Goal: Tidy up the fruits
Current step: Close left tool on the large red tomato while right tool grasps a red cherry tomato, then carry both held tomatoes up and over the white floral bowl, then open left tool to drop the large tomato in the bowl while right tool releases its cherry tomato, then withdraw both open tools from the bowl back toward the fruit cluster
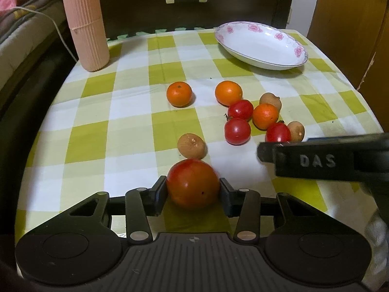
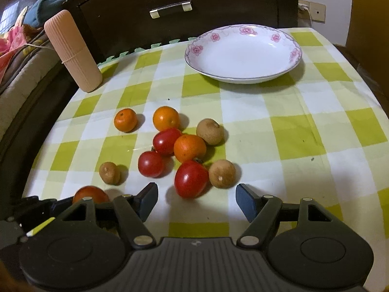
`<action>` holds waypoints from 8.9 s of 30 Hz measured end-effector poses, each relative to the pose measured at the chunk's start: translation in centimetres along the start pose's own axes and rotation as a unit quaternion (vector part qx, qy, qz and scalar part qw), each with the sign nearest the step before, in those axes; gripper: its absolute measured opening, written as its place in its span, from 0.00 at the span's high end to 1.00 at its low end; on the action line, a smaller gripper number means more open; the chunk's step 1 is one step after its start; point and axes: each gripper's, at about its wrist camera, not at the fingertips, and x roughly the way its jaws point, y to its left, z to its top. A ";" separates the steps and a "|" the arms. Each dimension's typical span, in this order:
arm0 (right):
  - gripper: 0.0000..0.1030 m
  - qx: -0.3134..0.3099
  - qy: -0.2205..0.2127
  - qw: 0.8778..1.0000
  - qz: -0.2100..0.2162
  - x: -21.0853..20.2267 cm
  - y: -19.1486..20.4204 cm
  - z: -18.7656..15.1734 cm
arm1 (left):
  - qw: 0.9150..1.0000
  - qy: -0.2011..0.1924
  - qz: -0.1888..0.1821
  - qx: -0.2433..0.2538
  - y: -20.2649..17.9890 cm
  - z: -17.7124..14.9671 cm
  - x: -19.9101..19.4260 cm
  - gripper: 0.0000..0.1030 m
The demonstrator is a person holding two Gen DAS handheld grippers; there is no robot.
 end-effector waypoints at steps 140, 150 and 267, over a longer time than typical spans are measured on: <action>0.71 0.025 -0.071 0.997 -0.019 4.8 -9.3 13.2 | 0.995 -0.077 -0.046 0.039 -5.2 16.6 8.4 0.51; 0.70 0.010 -0.078 0.996 -0.034 5.1 -9.0 13.0 | 0.995 -0.083 -0.032 0.052 -5.5 16.5 8.4 0.50; 0.60 -0.076 0.014 0.997 0.010 -0.7 -1.0 2.4 | 0.998 -0.005 -0.009 0.061 -0.3 4.5 -1.3 0.22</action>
